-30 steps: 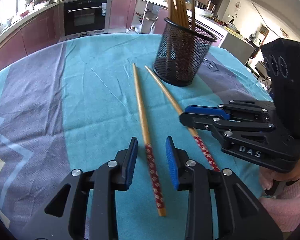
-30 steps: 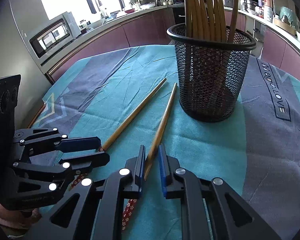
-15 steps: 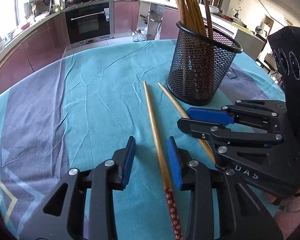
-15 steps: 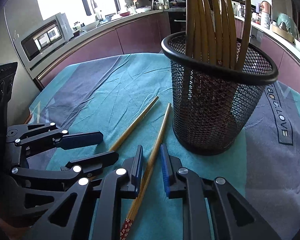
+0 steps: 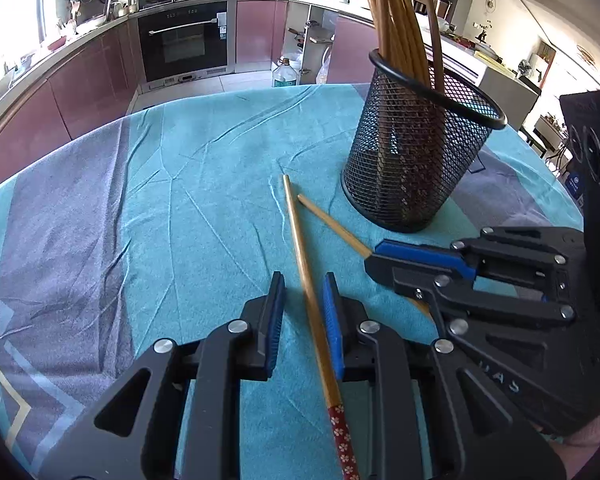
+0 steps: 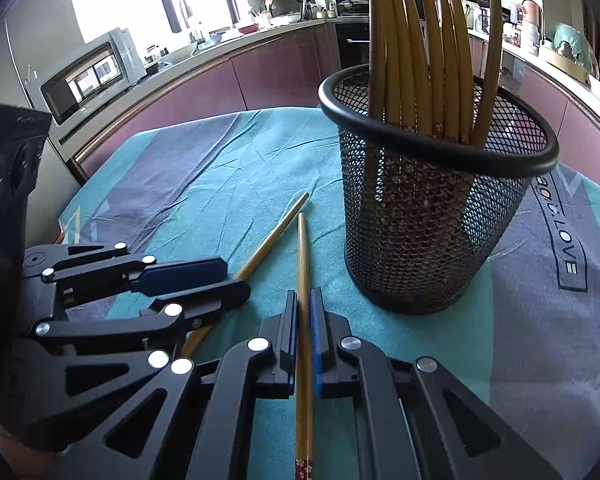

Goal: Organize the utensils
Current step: 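Close the left tool on a red-tipped chopstick while the right tool grasps the other, then lift the left tool's chopstick upright toward the cup while the right tool lifts its own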

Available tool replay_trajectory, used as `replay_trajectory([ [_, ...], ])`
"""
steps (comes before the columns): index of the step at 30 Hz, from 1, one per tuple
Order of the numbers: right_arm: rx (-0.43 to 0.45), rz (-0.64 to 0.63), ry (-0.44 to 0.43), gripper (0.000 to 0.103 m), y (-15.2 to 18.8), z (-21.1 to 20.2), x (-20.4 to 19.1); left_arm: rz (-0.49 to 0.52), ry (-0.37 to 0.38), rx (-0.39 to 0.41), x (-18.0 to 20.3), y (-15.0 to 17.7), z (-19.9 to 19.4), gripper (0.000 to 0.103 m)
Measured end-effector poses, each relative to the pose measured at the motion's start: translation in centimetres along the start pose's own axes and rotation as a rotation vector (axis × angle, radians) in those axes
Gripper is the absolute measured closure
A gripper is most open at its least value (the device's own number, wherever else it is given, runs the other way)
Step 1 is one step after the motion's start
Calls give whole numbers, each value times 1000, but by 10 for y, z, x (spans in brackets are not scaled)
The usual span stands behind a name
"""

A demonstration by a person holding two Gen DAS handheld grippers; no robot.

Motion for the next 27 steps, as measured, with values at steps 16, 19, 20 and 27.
replay_trajectory([
  [16,38,19,-45,98,1,-22,5,-43,8,16,1,-2,1,95],
  [19,52,22,-61,98,3,-30,6,-47,15,21,2,2,-3,96],
  [20,56,23,-64,98,3,-33,6,-48,17,24,2,2,-4,96],
  [27,89,64,-114,98,3,-57,12,-58,39,72,3,1,-28,96],
])
Point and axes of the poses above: each gripper's, at about its wrist camera, not at the fingertips, and z roughly the way its jaws point, x to its right, y to its underside, the point moved 10 cm from there along z, roughly the way its jaws point, and after that the axes turned 11 degrees about y, right-handed, at the moved point
